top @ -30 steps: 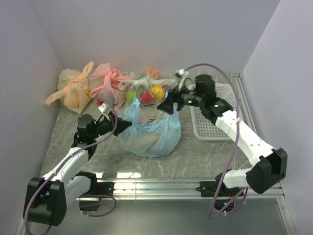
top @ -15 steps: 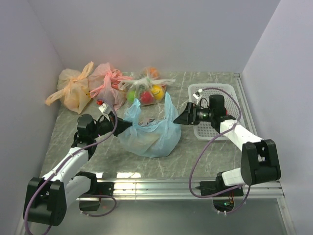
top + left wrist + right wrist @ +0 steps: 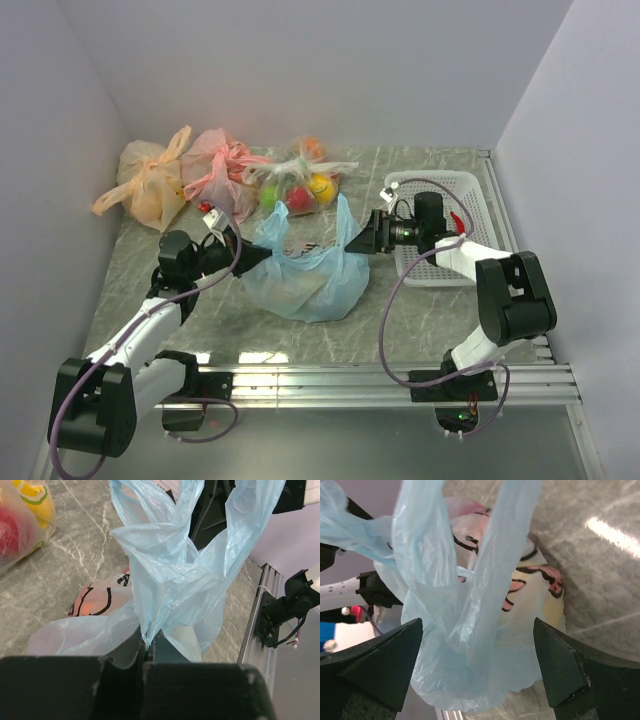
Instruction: Place the fake fruits into the plastic bag and tie a complex knot
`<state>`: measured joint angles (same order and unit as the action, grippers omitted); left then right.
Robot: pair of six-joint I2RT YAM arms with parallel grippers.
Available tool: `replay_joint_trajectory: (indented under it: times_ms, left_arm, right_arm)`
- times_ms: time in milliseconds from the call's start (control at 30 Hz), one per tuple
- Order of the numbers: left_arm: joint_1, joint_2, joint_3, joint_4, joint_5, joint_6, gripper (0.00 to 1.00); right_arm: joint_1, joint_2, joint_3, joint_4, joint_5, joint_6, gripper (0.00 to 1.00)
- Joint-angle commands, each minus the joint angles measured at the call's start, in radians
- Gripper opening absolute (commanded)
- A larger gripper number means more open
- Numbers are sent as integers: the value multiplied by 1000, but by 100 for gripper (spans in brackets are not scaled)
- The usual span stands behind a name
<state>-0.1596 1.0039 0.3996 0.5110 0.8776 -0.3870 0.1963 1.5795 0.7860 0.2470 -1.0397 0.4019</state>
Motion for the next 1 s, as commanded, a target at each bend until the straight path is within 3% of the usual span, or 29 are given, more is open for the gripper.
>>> replay_joint_trajectory:
  times_ms: [0, 167, 267, 300, 333, 533, 633, 700, 867, 967]
  left_arm:
    - [-1, 5, 53, 31, 32, 11, 0]
    - [-1, 16, 54, 38, 47, 5, 1]
    - [-12, 27, 77, 17, 93, 25, 1]
    - [-26, 30, 97, -17, 130, 52, 1]
    - [-44, 24, 120, -63, 141, 95, 0]
    - [-167, 27, 329, -572, 208, 503, 1]
    - [-219, 58, 396, -714, 228, 661, 1]
    - [-239, 79, 430, -749, 222, 717, 1]
    - [-242, 196, 444, -701, 227, 657, 0]
    - [-242, 211, 414, -616, 196, 607, 1]
  right_arm:
    - [0, 4, 32, 60, -13, 21, 98]
    - [25, 11, 19, 181, -40, 78, 93]
    - [64, 19, 79, 135, -65, 28, 51]
    - [74, 19, 100, 109, -63, 3, 7]
    - [98, 20, 172, -46, -45, -46, 0]
    - [222, 4, 347, -455, 78, -432, 0]
    - [284, -9, 384, -491, 99, -515, 0]
    - [308, 0, 404, -526, 98, -570, 0]
    - [319, -10, 433, -629, 29, -705, 0]
    - [318, -32, 426, -667, 6, -750, 5]
